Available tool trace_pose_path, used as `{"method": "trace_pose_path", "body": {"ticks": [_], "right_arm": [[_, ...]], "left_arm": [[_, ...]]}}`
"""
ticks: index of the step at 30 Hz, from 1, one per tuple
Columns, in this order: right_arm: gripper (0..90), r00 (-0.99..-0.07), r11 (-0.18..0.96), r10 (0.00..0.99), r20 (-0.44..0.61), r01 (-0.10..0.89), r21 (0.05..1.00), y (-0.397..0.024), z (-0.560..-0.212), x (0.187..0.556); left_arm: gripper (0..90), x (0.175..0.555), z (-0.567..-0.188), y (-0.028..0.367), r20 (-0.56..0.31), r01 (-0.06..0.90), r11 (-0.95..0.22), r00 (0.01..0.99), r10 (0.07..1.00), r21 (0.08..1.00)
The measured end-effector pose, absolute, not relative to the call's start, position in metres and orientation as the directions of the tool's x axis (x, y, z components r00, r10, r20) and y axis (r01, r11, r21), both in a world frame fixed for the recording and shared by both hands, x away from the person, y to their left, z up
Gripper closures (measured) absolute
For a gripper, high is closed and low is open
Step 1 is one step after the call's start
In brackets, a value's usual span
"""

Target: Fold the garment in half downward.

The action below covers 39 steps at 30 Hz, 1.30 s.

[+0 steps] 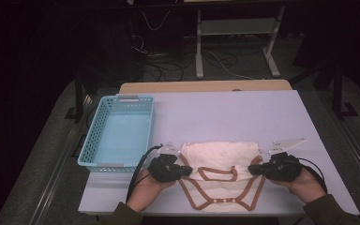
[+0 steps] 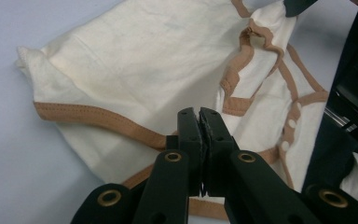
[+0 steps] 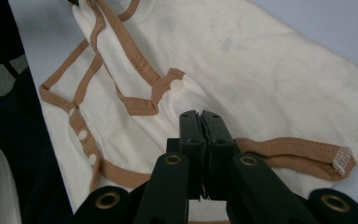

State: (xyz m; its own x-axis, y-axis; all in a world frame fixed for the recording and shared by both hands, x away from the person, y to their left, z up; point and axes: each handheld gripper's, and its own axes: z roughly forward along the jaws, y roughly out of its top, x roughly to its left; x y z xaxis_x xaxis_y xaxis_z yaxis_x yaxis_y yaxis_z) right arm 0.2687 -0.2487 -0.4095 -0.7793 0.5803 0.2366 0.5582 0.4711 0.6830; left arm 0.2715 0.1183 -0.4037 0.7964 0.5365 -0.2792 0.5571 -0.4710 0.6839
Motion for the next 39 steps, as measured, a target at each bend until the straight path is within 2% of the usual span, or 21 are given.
{"method": "trace_pose_path", "body": {"ticks": [17,22,39], "right_arm": [[87.1,-0.792,0.486,0.555,0.252,0.555,0.675,-0.249,-0.41,0.242],[87.1,-0.794,0.501,0.552,0.257,0.562,0.659,-0.248,-0.416,0.236],[85.5,-0.792,0.552,0.563,0.237,0.574,0.605,-0.243,-0.432,0.237]], "left_arm": [[87.4,0.249,-0.405,0.119,-0.31,0.568,-0.471,0.797,0.518,0.675],[87.3,0.248,-0.412,0.118,-0.311,0.569,-0.513,0.806,0.504,0.643],[85.8,0.252,-0.429,0.113,-0.298,0.577,-0.568,0.806,0.511,0.587]]}}
